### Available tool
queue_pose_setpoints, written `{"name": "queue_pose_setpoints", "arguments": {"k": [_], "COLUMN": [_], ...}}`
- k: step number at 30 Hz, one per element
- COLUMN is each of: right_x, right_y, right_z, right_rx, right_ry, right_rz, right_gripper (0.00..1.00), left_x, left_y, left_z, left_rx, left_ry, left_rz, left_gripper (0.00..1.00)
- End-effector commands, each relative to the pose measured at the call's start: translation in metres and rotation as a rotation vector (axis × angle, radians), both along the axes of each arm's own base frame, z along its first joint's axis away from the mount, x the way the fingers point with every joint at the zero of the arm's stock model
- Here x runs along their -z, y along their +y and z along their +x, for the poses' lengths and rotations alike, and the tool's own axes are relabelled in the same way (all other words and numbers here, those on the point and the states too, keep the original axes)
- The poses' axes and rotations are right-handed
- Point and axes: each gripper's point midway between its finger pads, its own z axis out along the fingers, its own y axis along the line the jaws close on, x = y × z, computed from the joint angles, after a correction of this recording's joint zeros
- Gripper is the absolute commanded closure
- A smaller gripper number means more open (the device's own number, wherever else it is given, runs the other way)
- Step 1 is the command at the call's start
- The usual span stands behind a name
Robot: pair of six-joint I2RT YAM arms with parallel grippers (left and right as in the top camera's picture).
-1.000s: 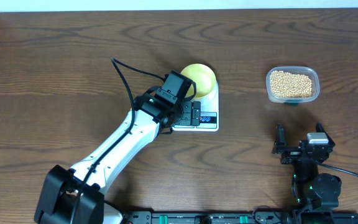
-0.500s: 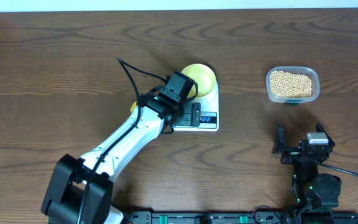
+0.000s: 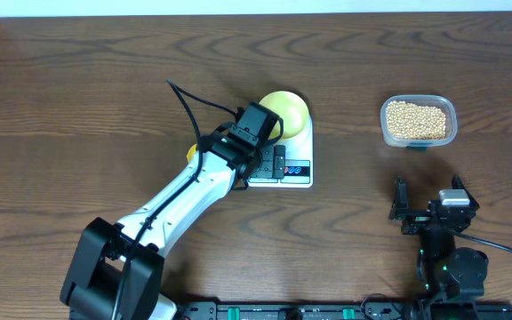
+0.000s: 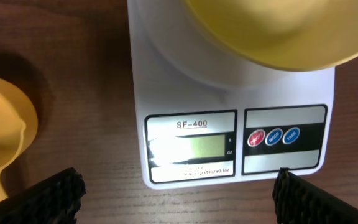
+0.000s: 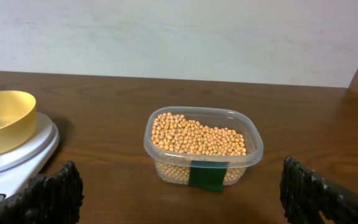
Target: Scoop item into bowl and weigh 50g on scale
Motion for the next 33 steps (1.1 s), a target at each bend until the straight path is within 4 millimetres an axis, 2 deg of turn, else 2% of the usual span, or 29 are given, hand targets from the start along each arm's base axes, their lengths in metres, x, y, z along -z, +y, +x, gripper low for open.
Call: {"name": "queue_pose_setpoints", "arguments": {"k": [1, 8, 18, 29, 33], "right_x": [0.001, 0.001, 0.001, 0.001, 0.001], "right_y": [-0.001, -0.001, -0.001, -0.001, -0.001], "right_z": [0.0, 0.0, 0.0, 0.0, 0.0], "right_rx": [0.004, 0.004, 0.004, 0.004, 0.004], "right_ry": [0.0, 0.0, 0.0, 0.0, 0.0], "right_rz": [-0.007, -0.007, -0.008, -0.007, -0.007], "right_gripper": [0.01, 0.01, 0.01, 0.01, 0.01], "left_x": [0.01, 0.011, 0.025, 0.027, 0.026], "left_y": [0.005, 0.004, -0.001, -0.004, -0.016], "left_z": [-0.002, -0.001, -0.001, -0.005, -0.011], "left_rx": [0.007, 0.007, 0.016, -0.01, 0.003], "left_ry": [0.002, -0.003, 0.03, 0.056, 0.095], "left_rz": [0.029, 0.027, 0.018, -0.011, -0.077], "left_gripper": [0.01, 0.01, 0.01, 0.01, 0.01]}}
